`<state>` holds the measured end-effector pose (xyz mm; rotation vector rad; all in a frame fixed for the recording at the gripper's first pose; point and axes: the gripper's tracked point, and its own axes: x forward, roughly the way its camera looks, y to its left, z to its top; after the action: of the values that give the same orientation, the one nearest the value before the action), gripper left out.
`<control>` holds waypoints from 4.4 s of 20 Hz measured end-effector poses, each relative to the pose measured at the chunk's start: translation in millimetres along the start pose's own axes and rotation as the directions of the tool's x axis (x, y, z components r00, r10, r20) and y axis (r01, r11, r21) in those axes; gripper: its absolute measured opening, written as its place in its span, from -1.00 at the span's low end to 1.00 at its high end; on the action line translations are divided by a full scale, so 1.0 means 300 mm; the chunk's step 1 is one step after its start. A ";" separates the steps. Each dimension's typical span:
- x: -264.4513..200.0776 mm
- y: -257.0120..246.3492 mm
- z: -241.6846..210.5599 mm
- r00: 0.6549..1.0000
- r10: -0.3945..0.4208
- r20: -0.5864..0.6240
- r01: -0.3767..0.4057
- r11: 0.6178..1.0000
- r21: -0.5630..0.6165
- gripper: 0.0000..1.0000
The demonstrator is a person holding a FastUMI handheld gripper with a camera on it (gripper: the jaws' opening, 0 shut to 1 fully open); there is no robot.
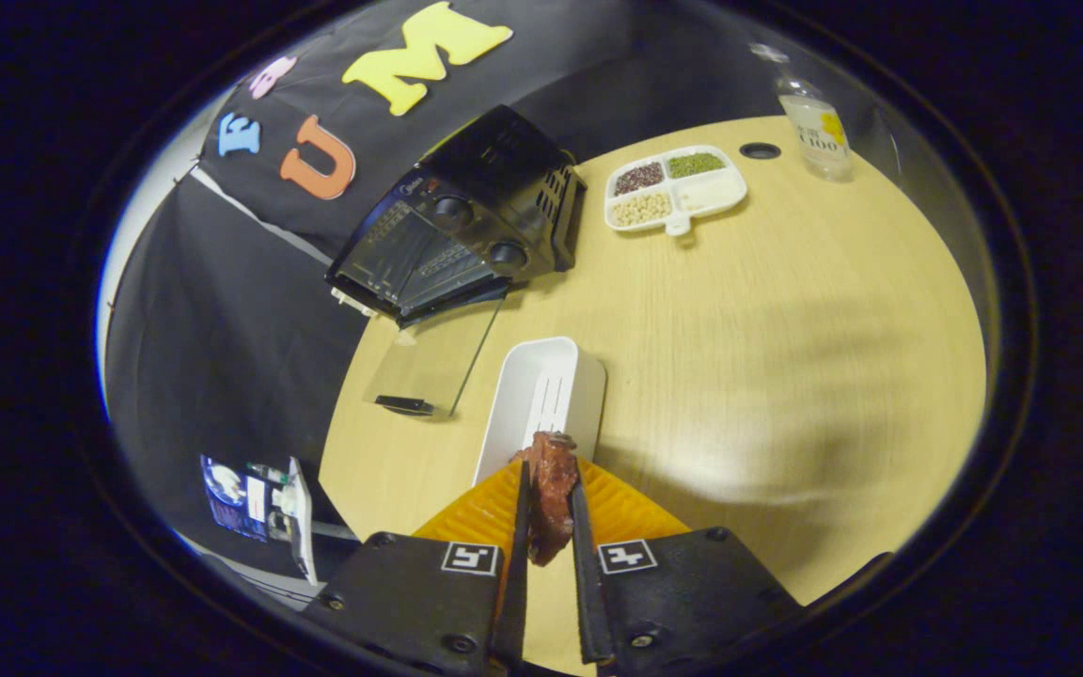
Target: Open the toaster oven, put the food inside, and close the toaster oven door.
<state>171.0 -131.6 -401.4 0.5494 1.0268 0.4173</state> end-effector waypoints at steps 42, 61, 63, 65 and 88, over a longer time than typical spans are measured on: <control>0.520 0.809 0.521 0.673 -0.140 0.726 -0.347 0.807 0.478 -0.68; 0.786 0.620 0.673 0.685 -0.289 0.669 -0.105 0.869 0.483 -0.60; 0.784 0.606 0.665 0.680 -0.322 0.659 -0.021 0.889 0.457 -0.51; 0.777 0.604 0.652 0.675 -0.346 0.652 0.047 0.902 0.430 -0.34; -0.039 0.996 0.166 0.614 -0.263 0.744 0.487 0.868 -0.095 0.95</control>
<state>188.7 86.6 -191.7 0.1675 0.2789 -0.0568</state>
